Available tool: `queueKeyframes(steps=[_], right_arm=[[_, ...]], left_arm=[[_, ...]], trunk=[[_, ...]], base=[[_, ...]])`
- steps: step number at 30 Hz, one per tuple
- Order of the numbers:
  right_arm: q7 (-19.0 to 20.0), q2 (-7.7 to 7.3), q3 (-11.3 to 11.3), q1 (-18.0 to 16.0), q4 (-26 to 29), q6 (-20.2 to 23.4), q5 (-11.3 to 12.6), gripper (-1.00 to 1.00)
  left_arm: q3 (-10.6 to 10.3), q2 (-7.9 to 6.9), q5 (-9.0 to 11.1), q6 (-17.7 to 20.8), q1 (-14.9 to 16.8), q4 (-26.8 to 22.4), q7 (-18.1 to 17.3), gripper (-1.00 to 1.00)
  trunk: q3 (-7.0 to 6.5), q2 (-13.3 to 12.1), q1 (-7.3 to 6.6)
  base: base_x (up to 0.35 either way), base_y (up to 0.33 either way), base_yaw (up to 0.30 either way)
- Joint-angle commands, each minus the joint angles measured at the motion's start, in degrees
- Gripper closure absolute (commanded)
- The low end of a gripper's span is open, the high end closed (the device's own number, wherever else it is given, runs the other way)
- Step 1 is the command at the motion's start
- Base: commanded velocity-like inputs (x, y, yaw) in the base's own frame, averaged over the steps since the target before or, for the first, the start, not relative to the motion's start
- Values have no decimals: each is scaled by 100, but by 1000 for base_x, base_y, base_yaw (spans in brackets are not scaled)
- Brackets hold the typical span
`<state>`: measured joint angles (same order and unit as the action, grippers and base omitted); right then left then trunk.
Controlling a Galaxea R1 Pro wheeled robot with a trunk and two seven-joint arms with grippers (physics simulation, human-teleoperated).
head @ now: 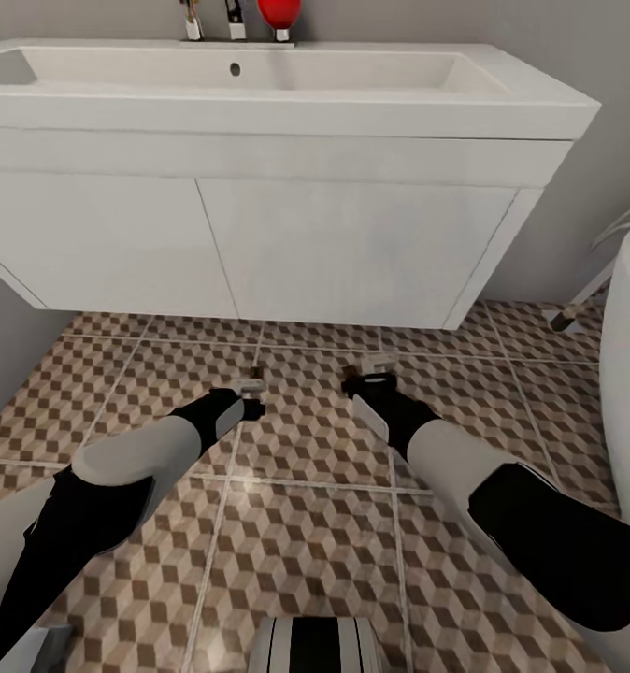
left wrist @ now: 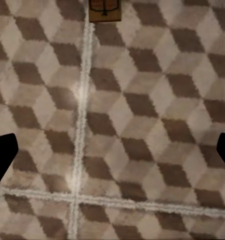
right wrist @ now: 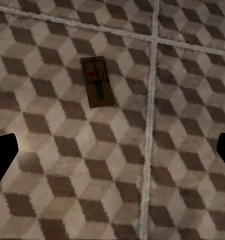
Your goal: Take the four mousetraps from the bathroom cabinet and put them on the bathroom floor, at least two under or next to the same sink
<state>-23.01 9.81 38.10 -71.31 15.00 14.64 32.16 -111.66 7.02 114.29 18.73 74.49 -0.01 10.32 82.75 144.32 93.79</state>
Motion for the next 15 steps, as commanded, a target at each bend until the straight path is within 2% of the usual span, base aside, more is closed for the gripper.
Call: queueKeyframes(steps=[1, 9, 15], right_arm=[[-36, -4, 48, 0, 6, 10, 23, -100], [-37, -5, 48, 199, -13, -76, -28, -100], [-37, -5, 54, 418, -19, -82, -32, -100]], left_arm=[[-49, 1, 59, 20, 2, -29, 24, -100], [-54, -14, 60, 10, -44, -393, 31, -100], [-57, -30, 72, 8, -198, -465, 31, -100]], trunk=[[-19, 0, -3], [-196, -11, -24], [-329, -19, -39]], base=[[0, 0, 0], [0, 0, 0], [0, 0, 0]])
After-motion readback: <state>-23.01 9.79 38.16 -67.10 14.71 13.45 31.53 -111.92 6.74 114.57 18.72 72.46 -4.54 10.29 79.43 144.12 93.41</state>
